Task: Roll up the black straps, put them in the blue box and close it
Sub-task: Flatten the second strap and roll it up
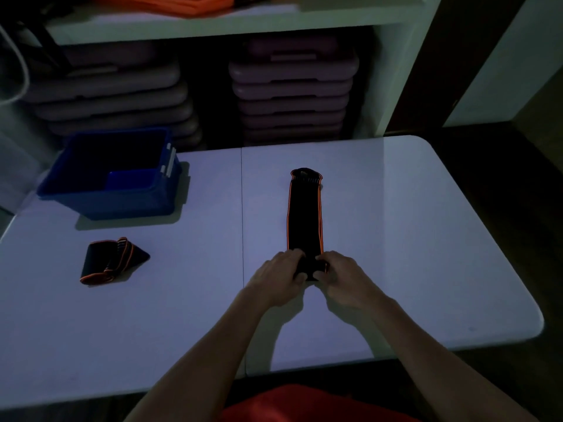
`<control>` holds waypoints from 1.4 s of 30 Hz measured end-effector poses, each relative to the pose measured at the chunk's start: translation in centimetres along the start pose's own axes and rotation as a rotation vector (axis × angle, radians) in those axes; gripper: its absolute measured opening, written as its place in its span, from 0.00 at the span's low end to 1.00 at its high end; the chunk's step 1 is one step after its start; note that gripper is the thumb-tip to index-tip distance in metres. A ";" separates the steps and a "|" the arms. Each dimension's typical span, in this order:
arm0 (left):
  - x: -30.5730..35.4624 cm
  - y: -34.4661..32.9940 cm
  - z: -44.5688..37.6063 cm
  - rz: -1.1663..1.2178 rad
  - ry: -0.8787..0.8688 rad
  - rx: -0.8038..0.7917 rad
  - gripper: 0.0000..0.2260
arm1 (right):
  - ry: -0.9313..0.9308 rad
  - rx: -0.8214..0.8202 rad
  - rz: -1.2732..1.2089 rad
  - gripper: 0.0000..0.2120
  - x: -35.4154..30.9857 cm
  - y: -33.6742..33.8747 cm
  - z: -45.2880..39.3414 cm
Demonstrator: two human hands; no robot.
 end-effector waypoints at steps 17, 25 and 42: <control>0.9 -0.3 -0.5 -0.368 -0.036 0.048 0.17 | 0.182 0.065 0.144 0.15 -0.6 -1.1 0.4; 0.7 0.3 -1.6 -0.454 -0.106 -0.038 0.17 | 0.162 -0.045 0.229 0.15 -0.2 -0.7 -1.4; -0.3 3.6 -4.6 -0.200 0.153 0.119 0.08 | 0.078 0.209 0.088 0.11 -0.7 1.4 -4.5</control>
Point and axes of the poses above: each hand's wrist, its own z-axis away from the middle knuckle, its own y-axis out of the back of the hand, x = y × z, the point moved 6 cm from there along -z, towards the middle knuckle, and after that the axes turned 3 degrees about -z, right-handed, at the moved point
